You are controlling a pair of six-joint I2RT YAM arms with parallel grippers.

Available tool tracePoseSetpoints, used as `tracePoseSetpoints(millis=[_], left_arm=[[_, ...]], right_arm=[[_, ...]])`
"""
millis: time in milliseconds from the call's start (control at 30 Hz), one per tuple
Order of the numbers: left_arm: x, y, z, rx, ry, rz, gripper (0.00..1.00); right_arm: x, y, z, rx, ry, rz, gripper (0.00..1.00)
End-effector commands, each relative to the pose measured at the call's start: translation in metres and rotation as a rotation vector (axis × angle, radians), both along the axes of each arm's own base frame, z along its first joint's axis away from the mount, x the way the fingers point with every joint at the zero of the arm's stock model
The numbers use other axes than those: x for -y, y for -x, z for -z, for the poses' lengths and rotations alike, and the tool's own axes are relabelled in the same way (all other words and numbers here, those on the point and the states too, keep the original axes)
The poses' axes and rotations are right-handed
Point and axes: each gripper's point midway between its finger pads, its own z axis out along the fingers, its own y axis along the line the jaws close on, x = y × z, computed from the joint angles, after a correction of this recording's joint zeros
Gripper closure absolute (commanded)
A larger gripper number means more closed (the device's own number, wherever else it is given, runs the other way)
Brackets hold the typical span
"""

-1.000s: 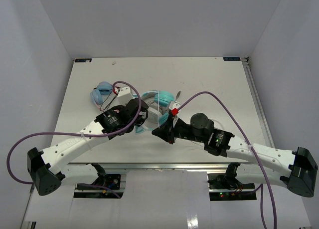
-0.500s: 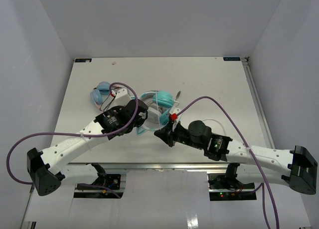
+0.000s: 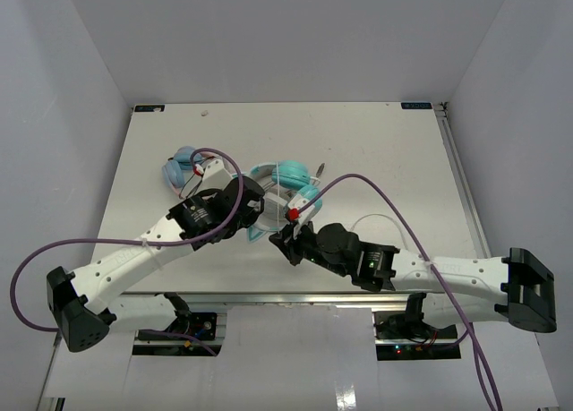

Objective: Wrap the headphones

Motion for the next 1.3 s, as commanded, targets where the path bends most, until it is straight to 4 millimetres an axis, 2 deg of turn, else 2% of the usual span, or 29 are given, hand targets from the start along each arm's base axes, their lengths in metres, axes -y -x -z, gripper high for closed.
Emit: tracePoseSetpoints(millis=[0, 300, 533, 833, 900, 1167, 1267], left_arm=[[0.012, -0.017, -0.036, 0.086, 0.122, -0.054, 1.0], [0.006, -0.015, -0.037, 0.088, 0.121, -0.077, 1.0], [-0.001, -0.01, -0.05, 0.104, 0.169, -0.099, 1.0], [0.004, -0.003, -0.055, 0.088, 0.223, -0.074, 1.0], [0.006, -0.001, -0.056, 0.08, 0.235, -0.064, 1.0], [0.011, 0.008, -0.061, 0.063, 0.289, -0.031, 1.0], [0.015, 0.011, -0.063, 0.054, 0.315, -0.01, 1.0]], right_arm=[[-0.018, 0.006, -0.033, 0.038, -0.062, -0.02, 0.92], [-0.023, 0.012, -0.034, 0.047, -0.073, -0.033, 0.92], [-0.004, 0.006, 0.007, 0.028, -0.008, 0.032, 0.92], [0.012, -0.004, 0.01, 0.093, -0.005, 0.089, 0.91], [0.017, -0.005, 0.016, 0.109, 0.001, 0.1, 0.9], [0.029, -0.015, 0.025, 0.225, -0.006, 0.13, 0.79], [0.029, -0.017, 0.021, 0.297, -0.026, 0.122, 0.75]])
